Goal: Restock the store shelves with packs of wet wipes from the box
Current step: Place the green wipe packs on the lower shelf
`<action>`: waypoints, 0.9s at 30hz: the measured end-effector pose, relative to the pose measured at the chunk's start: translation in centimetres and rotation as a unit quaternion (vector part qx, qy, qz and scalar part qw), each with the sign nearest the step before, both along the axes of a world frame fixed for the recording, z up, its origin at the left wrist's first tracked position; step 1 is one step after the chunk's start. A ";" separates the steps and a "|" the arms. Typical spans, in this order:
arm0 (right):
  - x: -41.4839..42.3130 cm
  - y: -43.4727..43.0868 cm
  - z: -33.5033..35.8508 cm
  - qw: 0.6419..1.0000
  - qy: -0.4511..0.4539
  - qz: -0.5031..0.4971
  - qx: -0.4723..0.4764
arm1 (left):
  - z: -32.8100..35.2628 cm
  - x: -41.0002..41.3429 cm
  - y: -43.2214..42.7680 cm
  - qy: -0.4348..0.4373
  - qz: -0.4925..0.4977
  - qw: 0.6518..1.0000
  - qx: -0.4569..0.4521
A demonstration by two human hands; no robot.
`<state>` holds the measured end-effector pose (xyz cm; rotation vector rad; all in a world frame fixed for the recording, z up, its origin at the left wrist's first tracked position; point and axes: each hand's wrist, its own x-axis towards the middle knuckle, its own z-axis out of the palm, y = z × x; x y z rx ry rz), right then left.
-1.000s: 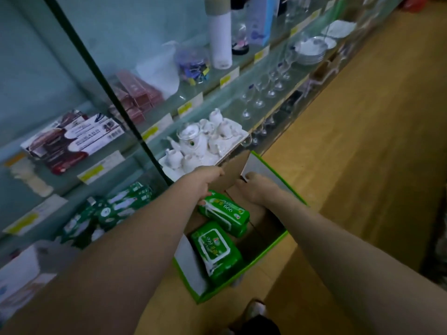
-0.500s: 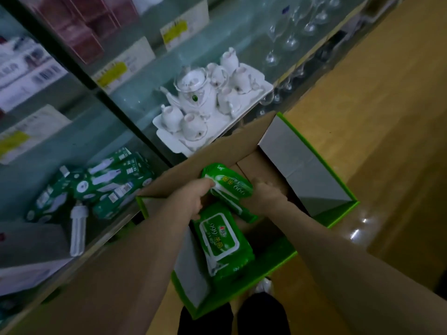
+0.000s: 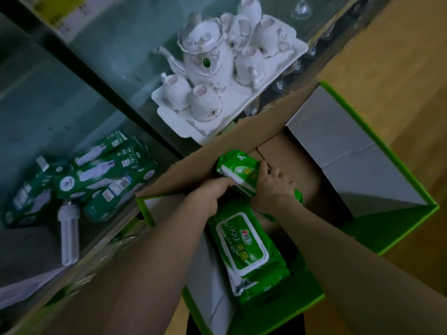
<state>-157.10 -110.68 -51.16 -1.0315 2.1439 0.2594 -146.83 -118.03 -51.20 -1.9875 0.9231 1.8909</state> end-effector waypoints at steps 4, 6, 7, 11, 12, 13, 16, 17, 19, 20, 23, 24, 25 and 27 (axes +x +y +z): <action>-0.2 -0.1 -0.6 1.000 -0.003 -0.016 -0.025 | -0.8 -1.1 -0.2 0.039 0.014 0.999 0.008; -0.3 0.2 -0.7 0.998 -0.010 -0.031 -0.046 | -0.8 -1.6 -0.1 0.053 0.022 0.998 0.025; -0.5 0.5 -0.7 0.997 -0.009 -0.041 -0.057 | -0.6 -1.7 -0.1 0.061 0.028 0.997 0.033; -1.9 1.7 0.7 0.986 -0.020 -0.119 -0.115 | 0.7 -2.7 0.3 0.086 0.056 0.993 0.052; -2.4 1.9 1.3 0.980 -0.033 -0.149 -0.127 | 1.1 -3.2 0.5 0.089 0.053 0.993 0.054; -2.9 2.2 1.8 0.972 -0.050 -0.185 -0.138 | 1.6 -3.6 0.7 0.093 0.047 0.993 0.059; -4.2 3.2 3.7 0.905 -0.148 -0.341 -0.207 | 3.3 -4.8 1.4 0.124 0.028 0.988 0.083; -4.5 3.8 4.5 0.862 -0.185 -0.406 -0.239 | 4.0 -5.1 1.5 0.141 0.018 0.986 0.092; -5.0 4.8 6.2 0.761 -0.260 -0.522 -0.285 | 5.7 -5.6 1.6 0.182 -0.002 0.977 0.111; -5.3 5.3 7.1 0.713 -0.292 -0.560 -0.304 | 6.4 -5.8 1.5 0.204 -0.017 0.971 0.122; -6.1 6.1 9.5 0.617 -0.346 -0.607 -0.362 | 9.0 -6.8 1.3 0.242 -0.082 0.958 0.129; -6.4 6.3 10.5 0.600 -0.352 -0.608 -0.382 | 10.0 -7.1 1.3 0.249 -0.090 0.957 0.121; -6.7 6.5 11.5 0.584 -0.358 -0.608 -0.401 | 10.9 -7.6 1.3 0.259 -0.090 0.955 0.112; -7.3 7.1 13.8 0.545 -0.365 -0.613 -0.440 | 13.3 -8.5 1.5 0.299 -0.077 0.947 0.092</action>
